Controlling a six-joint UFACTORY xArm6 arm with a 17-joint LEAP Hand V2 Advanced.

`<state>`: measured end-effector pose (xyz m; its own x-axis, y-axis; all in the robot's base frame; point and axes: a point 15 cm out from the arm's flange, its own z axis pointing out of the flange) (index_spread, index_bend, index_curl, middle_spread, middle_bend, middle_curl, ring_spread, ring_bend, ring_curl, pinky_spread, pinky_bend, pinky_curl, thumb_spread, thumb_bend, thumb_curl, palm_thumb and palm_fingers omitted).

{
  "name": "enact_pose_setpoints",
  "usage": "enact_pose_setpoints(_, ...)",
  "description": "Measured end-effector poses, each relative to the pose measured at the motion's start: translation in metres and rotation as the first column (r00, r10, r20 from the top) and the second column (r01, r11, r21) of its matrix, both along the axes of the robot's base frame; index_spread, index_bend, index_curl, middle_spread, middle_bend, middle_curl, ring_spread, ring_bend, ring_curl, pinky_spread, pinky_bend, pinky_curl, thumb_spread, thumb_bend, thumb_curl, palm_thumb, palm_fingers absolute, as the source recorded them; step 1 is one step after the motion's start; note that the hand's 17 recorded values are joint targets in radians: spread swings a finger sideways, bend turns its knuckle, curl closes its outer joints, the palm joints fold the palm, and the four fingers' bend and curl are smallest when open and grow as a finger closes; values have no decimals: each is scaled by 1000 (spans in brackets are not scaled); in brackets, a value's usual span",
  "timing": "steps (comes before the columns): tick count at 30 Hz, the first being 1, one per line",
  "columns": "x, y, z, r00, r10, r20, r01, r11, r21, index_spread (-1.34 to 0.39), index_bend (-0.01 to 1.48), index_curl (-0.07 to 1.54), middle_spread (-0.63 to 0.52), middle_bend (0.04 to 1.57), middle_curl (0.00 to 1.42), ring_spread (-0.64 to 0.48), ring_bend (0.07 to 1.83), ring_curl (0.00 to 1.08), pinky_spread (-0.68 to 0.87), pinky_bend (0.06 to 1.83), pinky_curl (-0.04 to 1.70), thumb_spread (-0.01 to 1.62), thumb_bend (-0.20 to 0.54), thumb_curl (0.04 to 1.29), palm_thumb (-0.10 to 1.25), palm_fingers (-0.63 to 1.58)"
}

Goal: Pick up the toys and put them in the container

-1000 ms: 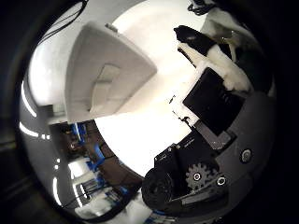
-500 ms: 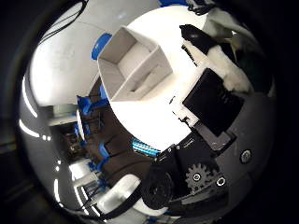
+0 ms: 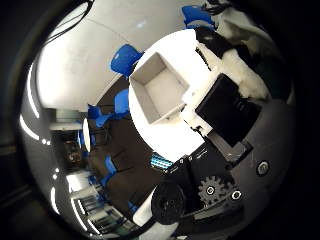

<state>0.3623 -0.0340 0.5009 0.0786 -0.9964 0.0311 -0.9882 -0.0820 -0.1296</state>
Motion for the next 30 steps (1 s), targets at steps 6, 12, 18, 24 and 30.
enact_pose_setpoints(6,32,54,-11,999,41,-15,-41,999,13,-270,929,869,-128,1352,653,-186,1454,607,-233,1210,915,1076,-12,638,1001,1156)
enact_pose_setpoints(12,58,113,-16,995,97,-12,-96,995,22,-272,922,874,-128,1352,652,-186,1453,606,-237,1197,934,1074,-13,639,1008,1157)
enact_pose_setpoints(18,79,171,-26,991,135,20,-135,990,38,-272,916,875,-128,1350,652,-186,1452,606,-241,1187,948,1073,-13,640,1008,1160)
enact_pose_setpoints(24,80,214,-43,985,175,6,-175,984,42,-273,917,879,-128,1349,651,-186,1451,605,-244,1179,959,1079,-17,638,997,1161)
enact_pose_setpoints(30,78,222,-45,982,189,1,-188,981,51,-282,696,820,-142,1249,600,-214,1358,565,-352,1108,847,1225,-36,551,751,1052)
